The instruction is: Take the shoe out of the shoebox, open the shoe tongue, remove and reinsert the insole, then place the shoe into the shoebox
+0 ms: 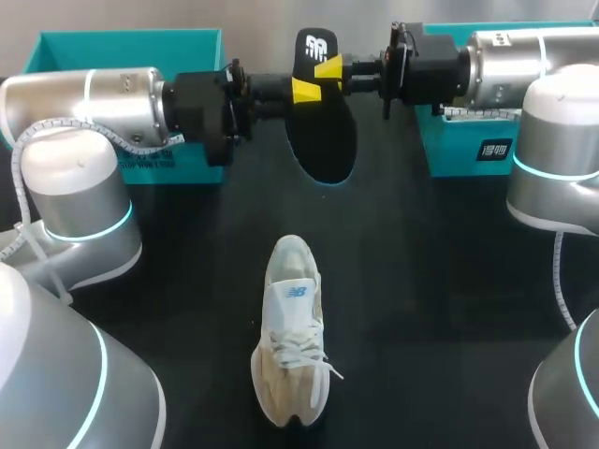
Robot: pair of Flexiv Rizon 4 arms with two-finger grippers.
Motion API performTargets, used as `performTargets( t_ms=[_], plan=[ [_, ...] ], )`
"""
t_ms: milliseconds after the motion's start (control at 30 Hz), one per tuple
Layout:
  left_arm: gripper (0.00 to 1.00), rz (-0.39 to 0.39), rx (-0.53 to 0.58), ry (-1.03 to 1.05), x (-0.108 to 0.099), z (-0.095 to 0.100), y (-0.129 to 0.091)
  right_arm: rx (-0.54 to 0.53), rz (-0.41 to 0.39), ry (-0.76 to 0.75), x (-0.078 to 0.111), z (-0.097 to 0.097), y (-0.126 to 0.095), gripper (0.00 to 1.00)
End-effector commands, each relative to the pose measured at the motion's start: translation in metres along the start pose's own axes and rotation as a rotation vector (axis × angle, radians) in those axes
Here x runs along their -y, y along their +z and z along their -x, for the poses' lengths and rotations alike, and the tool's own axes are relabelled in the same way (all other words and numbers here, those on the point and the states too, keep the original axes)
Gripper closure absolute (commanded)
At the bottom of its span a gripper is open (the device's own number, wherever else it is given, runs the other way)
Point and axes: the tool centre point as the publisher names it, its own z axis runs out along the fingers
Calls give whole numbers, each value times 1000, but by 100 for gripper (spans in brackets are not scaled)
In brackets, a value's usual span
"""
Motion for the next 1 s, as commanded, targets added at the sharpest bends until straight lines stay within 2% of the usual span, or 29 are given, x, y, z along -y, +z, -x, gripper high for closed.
performTargets(
  t_ms=[33,267,300,333,467,667,833,1000],
  plan=[
    [100,-2,-6,2,-1,-1,4,2,1,0,0,0,2,100],
    [100,0,-7,2,-1,-2,4,2,1,0,0,0,2,100],
    [100,2,-8,2,-1,-2,3,-1,0,-1,0,0,2,77],
    [100,3,-8,1,-1,-2,2,-2,6,-7,0,-1,1,0],
    [100,13,-16,-25,-1,-2,-9,-9,10,-11,1,-2,-2,0],
    [100,37,-43,-91,10,-2,-38,-14,35,-21,8,-1,-15,0],
    [100,28,-61,-233,26,-3,-63,3,37,-32,13,-1,-27,0],
    [100,26,-97,-353,41,-6,-79,14,30,-28,17,-1,-34,0]
  ],
)
